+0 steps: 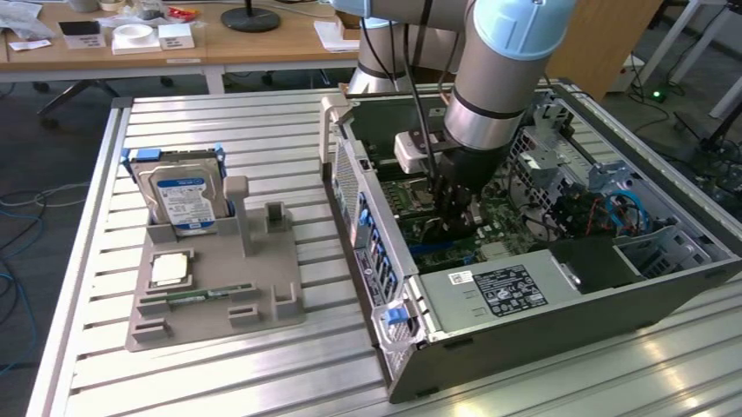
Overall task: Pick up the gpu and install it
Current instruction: 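Insert the gpu into the slot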
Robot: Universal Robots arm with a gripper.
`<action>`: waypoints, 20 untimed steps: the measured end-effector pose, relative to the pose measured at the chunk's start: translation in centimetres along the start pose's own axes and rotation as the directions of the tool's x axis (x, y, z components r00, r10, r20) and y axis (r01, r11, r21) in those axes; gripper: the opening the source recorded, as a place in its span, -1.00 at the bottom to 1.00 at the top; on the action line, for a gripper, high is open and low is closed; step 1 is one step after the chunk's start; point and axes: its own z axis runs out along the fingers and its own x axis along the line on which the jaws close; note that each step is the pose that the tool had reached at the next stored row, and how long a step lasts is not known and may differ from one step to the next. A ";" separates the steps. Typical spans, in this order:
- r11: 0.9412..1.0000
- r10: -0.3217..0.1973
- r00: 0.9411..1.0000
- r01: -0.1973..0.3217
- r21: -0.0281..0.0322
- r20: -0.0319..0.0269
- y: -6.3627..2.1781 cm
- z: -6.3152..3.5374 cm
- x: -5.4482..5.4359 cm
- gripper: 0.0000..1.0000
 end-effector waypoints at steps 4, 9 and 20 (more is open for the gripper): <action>1.000 0.000 1.000 0.000 0.000 0.000 0.00 0.02 0.0 -0.48; 1.000 0.000 1.000 0.000 0.000 0.000 0.00 0.11 0.0 -0.48; 1.000 0.000 1.000 0.000 0.000 0.000 0.01 0.24 0.0 -0.48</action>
